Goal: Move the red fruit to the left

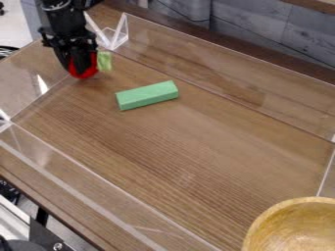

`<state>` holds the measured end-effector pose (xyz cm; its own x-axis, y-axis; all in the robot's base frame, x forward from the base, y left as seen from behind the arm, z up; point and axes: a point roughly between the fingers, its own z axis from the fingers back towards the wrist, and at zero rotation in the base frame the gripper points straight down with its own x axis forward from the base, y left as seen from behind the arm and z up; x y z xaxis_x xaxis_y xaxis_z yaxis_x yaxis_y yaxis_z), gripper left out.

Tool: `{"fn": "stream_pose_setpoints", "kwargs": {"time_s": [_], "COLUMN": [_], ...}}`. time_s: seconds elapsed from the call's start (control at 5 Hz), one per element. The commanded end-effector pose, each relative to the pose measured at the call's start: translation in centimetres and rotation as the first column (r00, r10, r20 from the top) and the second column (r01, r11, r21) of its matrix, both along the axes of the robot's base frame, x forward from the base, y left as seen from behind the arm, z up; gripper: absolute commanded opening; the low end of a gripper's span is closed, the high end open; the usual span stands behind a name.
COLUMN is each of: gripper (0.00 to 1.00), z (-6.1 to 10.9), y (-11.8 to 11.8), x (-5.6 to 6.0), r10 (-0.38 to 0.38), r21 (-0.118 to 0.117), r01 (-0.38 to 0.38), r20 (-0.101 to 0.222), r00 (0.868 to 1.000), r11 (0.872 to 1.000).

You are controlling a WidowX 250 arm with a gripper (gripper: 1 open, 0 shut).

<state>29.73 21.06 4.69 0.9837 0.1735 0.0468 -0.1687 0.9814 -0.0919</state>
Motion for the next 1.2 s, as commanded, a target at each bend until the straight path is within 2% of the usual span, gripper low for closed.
{"fn": "stream_pose_setpoints", "kwargs": {"time_s": [0.0, 0.2, 0.4, 0.6, 0.8, 1.0], "gripper": [1.00, 1.00, 0.00, 0.00, 1.00, 0.00], "z": [1.8, 1.7, 1.6, 2.7, 3.0, 2.6], "y": [0.7, 0.1, -0.5, -0.7, -0.7, 0.2], "x": [1.1, 1.0, 1.1, 1.7, 2.2, 2.9], "r10": [0.012, -0.072, -0.159, -0.118, -0.076, -0.060], "r21": [0.039, 0.031, 0.026, 0.021, 0.013, 0.008], "r01": [-0.015, 0.070, 0.158, 0.117, 0.076, 0.059], "r20": [0.056, 0.054, 0.062, 0.075, 0.074, 0.065], "r00": [0.998, 0.996, 0.985, 0.990, 0.994, 0.996], "r11": [0.999, 0.997, 0.987, 0.993, 0.997, 0.998]}}
